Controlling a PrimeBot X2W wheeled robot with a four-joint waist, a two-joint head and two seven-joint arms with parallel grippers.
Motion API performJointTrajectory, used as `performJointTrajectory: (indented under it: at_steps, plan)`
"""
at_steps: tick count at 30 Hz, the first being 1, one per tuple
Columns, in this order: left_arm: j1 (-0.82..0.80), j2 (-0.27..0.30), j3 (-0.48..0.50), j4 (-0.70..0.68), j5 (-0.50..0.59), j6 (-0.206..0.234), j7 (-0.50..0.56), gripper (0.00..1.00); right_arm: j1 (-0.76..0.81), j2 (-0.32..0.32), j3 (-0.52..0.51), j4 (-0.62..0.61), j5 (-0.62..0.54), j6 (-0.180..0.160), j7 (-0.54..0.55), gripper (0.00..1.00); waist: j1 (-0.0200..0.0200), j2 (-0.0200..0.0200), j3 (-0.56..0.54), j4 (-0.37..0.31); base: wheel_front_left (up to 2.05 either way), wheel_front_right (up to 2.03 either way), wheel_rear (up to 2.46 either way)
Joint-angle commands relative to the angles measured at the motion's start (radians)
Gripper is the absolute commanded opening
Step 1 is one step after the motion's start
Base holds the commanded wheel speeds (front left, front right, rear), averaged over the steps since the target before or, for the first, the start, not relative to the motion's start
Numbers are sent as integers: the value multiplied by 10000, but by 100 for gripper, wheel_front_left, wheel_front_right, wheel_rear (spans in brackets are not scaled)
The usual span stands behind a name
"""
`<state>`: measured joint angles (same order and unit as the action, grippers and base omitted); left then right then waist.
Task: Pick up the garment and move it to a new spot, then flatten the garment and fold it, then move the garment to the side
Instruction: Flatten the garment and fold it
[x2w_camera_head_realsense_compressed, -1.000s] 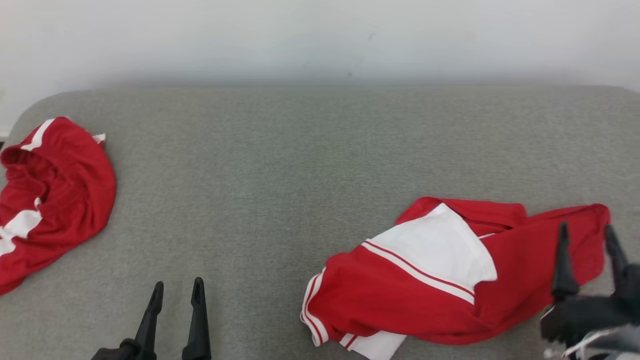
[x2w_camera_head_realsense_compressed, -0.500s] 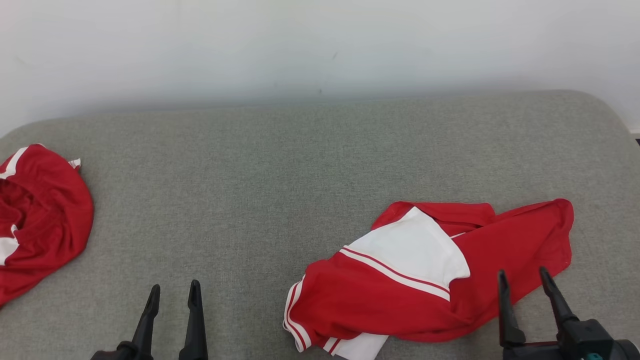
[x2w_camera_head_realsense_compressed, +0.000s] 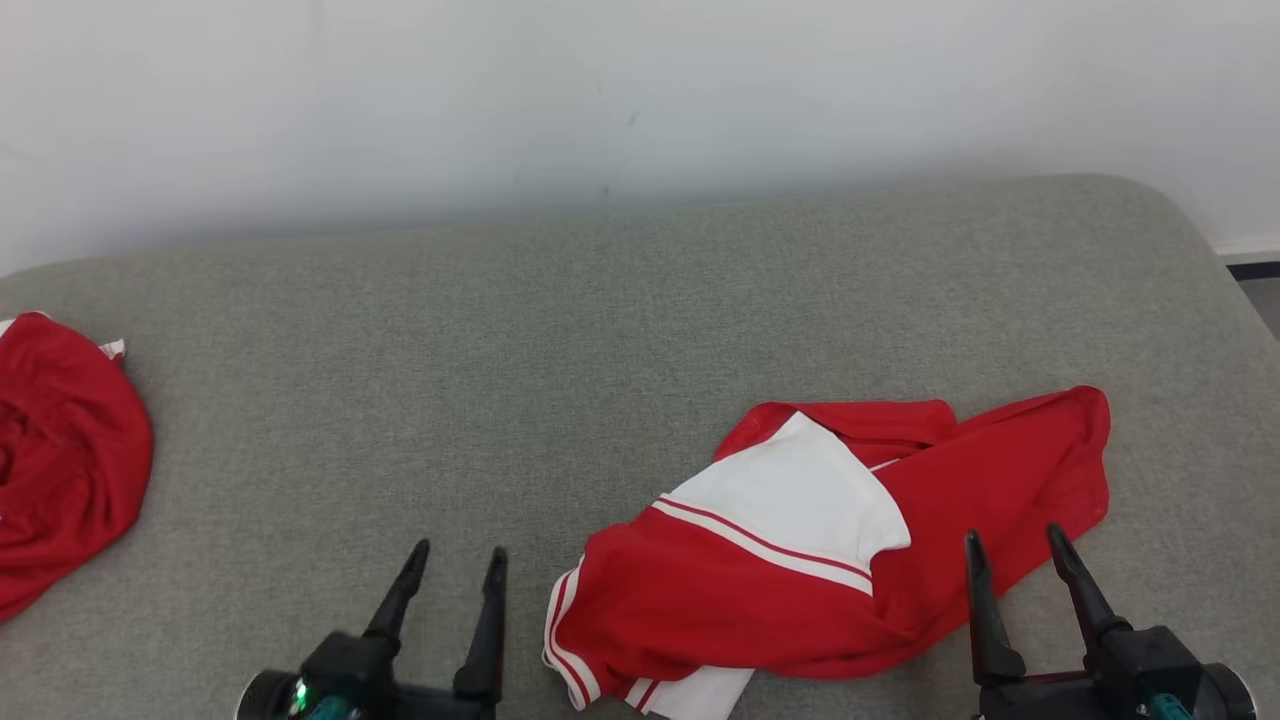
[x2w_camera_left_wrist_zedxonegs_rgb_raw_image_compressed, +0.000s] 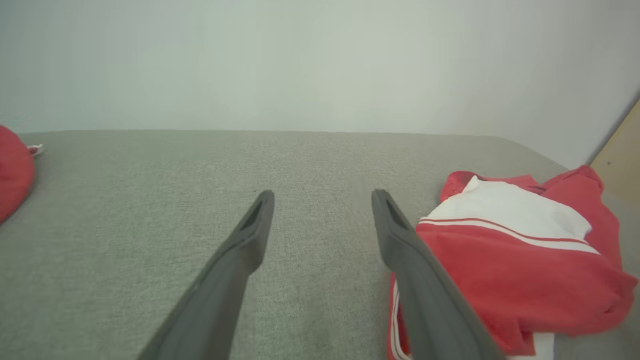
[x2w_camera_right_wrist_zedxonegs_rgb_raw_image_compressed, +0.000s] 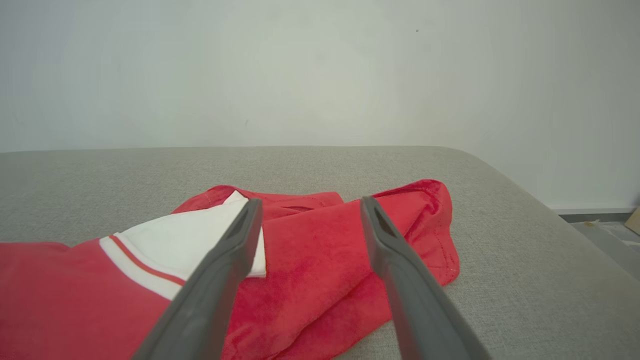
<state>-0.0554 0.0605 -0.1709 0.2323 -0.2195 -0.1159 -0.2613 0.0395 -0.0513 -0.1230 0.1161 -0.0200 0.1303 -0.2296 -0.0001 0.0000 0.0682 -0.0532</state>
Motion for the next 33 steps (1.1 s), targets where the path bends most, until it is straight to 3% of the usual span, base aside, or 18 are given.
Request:
performJointTrajectory:
  at_steps: [1,5,13,22,29,30,31,32,33]
  plan:
    - [-409,128,-184,284,147,-82,95,100,-79,16,32,8,43,11,-41,100,1,0,120,-156,0,0,0]
    - [-2051,272,-1120,1469,44,-147,1021,100,-204,18,152,-18,211,11,-45,100,1,0,387,-575,0,0,0]
    - [-4490,820,-3527,3271,-1240,-137,3381,100,-440,20,210,38,421,11,-98,100,1,0,922,-1587,0,0,0]
    - [-5606,1195,-4789,4452,-1910,-131,4898,100,-565,20,236,261,571,11,-242,100,1,0,1097,-2105,0,0,0]
    - [-5785,1155,-4936,5077,-1958,60,5545,100,-622,19,339,380,725,11,-291,100,1,0,1089,-2113,0,0,0]
    - [-5795,1136,-4936,5129,-1983,112,5617,90,-615,20,333,391,728,11,-287,100,1,0,1079,-2093,0,0,0]
    - [-5778,1124,-4952,5165,-2011,119,5695,43,-599,20,319,399,724,11,-291,100,1,0,1064,-2058,0,0,0]
    - [-5743,1113,-4964,5172,-2039,129,5749,16,-577,20,275,397,719,11,-298,100,1,0,1049,-2009,0,0,0]
    - [-5689,1101,-4958,5153,-2088,126,5791,0,-560,19,249,397,705,11,-304,100,1,0,1034,-1964,0,0,0]
